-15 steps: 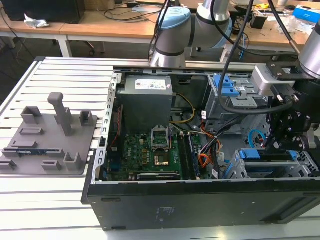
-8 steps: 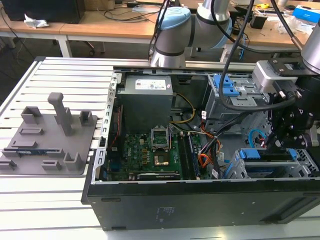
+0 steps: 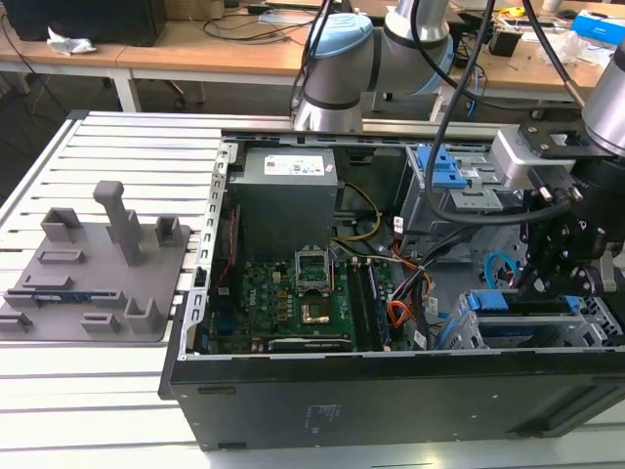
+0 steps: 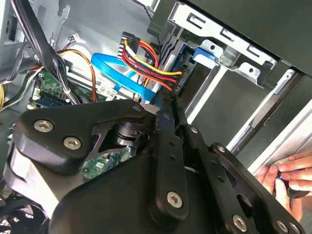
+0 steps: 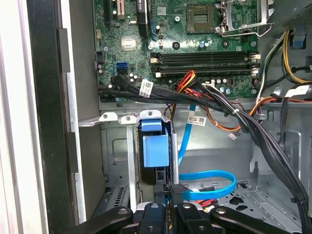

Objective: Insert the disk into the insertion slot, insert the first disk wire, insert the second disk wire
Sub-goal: 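Insert the second disk wire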

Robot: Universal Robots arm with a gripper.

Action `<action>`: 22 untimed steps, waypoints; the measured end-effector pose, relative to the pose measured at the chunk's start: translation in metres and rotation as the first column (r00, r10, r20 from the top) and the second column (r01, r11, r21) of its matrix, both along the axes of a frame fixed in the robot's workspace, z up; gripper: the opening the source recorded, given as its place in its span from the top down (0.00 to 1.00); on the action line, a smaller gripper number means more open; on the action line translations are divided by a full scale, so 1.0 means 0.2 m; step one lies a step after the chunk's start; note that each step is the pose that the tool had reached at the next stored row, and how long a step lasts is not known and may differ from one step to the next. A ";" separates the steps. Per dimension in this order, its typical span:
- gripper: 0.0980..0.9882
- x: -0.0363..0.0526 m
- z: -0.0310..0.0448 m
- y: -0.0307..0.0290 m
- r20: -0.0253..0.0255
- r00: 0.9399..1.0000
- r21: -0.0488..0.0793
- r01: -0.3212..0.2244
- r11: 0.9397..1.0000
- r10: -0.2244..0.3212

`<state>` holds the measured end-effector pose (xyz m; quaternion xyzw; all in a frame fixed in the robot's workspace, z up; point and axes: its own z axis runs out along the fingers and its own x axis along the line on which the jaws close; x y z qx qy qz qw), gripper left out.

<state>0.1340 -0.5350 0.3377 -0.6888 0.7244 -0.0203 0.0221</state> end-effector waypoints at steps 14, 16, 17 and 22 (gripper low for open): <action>0.80 -0.002 0.316 0.008 0.000 1.000 0.000 0.009 1.000 -0.009; 0.94 -0.003 0.316 0.008 0.000 1.000 0.000 0.009 1.000 -0.009; 0.99 -0.003 0.316 0.008 0.001 1.000 0.000 0.009 1.000 -0.009; 0.99 -0.003 0.316 0.008 0.001 1.000 -0.001 0.009 1.000 -0.009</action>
